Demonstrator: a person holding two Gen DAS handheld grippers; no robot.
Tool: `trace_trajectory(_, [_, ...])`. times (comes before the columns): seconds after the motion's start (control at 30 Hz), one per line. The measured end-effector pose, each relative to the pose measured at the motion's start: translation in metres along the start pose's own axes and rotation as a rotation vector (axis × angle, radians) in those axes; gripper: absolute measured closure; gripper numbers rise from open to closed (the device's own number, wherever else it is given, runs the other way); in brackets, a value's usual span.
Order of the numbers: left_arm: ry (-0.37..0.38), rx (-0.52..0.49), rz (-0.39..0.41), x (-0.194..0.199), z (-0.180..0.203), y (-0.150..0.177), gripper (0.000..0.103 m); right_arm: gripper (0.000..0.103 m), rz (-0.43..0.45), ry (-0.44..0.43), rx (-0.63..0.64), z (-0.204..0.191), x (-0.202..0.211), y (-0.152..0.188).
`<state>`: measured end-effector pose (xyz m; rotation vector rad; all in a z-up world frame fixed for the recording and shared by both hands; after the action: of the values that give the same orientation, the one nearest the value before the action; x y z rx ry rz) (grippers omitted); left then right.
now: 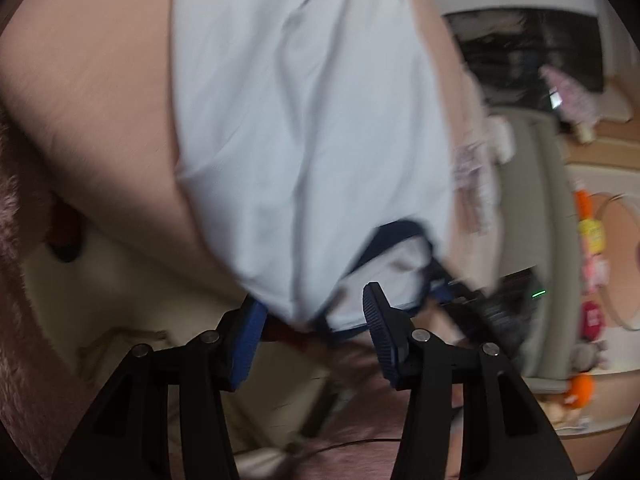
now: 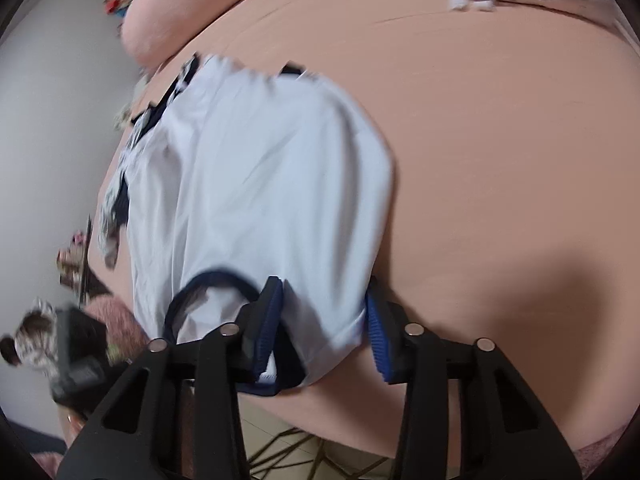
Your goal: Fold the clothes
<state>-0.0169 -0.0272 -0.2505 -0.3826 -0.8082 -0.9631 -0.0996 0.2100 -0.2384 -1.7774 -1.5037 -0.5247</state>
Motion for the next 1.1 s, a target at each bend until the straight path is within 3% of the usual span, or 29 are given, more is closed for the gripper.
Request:
trace_trajectory(0.1, [0.063,0.05,0.019,0.004,-0.003,-0.003,0.052,0.071,0.011,-0.156,-0.085,0.002,-0.002,-0.001])
trace_trajectory(0.13, [0.076,0.061,0.033,0.006,-0.004,-0.003,0.052,0.071,0.034,-0.149,-0.11,0.006,-0.001,-0.004])
trace_trajectory(0.2, [0.09,0.035,0.076,0.014,0.002,-0.005,0.053,0.071,0.098,-0.041,-0.135,0.017,-0.001,-0.01])
trace_trajectory(0.27, [0.097,0.012,0.093,0.015,0.009,-0.009,0.053,0.067,0.148,-0.033,-0.184,0.023,-0.002,-0.016])
trace_trajectory(0.33, [0.111,0.022,0.097,0.013,0.01,-0.015,0.054,0.054,0.159,-0.024,-0.182,0.019,-0.005,-0.019])
trace_trajectory(0.4, [0.089,0.041,0.104,0.006,0.011,-0.021,0.054,0.051,0.139,0.024,-0.126,0.01,-0.01,-0.025])
trace_trajectory(0.47, [0.064,0.053,0.112,0.003,0.006,-0.027,0.054,0.058,0.081,0.006,-0.049,-0.007,-0.019,-0.028])
trace_trajectory(0.5, [0.051,0.058,0.117,0.003,0.003,-0.03,0.054,0.076,0.039,-0.047,-0.019,-0.017,-0.025,-0.028])
trace_trajectory(0.57, [0.026,0.046,0.143,0.005,0.0,-0.037,0.054,0.078,-0.048,-0.183,0.026,-0.037,-0.036,-0.024])
trace_trajectory(0.7, [-0.005,0.041,0.212,0.007,0.002,-0.051,0.055,0.08,0.016,-0.044,0.003,-0.016,-0.042,-0.036])
trace_trajectory(0.77, [-0.043,0.005,0.223,0.004,0.005,-0.052,0.063,0.08,0.057,-0.095,-0.069,-0.01,-0.038,-0.039])
trace_trajectory(0.8, [-0.071,-0.026,0.224,0.002,0.007,-0.051,0.083,0.079,0.059,-0.093,-0.06,-0.011,-0.038,-0.039])
trace_trajectory(0.83, [-0.084,-0.063,0.215,0.003,0.01,-0.05,0.093,0.086,0.052,-0.102,-0.044,-0.015,-0.04,-0.039])
trace_trajectory(0.87, [-0.085,-0.091,0.212,0.008,0.013,-0.051,0.092,0.093,0.034,-0.123,-0.018,-0.023,-0.045,-0.037])
trace_trajectory(0.97, [-0.07,-0.195,0.246,0.033,0.034,-0.052,0.092,0.094,0.025,-0.167,-0.011,-0.039,-0.043,-0.035])
trace_trajectory(1.03, [-0.053,-0.279,0.283,0.054,0.054,-0.051,0.092,0.095,0.074,-0.201,-0.004,-0.054,-0.028,-0.042])
trace_trajectory(1.1, [-0.131,-0.405,0.361,0.078,0.074,-0.049,0.095,0.095,0.138,-0.227,0.013,-0.067,0.0,-0.043])
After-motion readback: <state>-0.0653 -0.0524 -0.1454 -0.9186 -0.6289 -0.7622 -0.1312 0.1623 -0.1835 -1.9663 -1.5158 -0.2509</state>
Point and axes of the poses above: each gripper's, at about its wrist camera, not at the fingertips, and x roughly against the way its jaws point, z to its right, y to its underside, the point moved 6 cm from there along -x, roughly the way its jaws point, and after that the axes turned 10 degrees about -y, right-handed, at the moved point
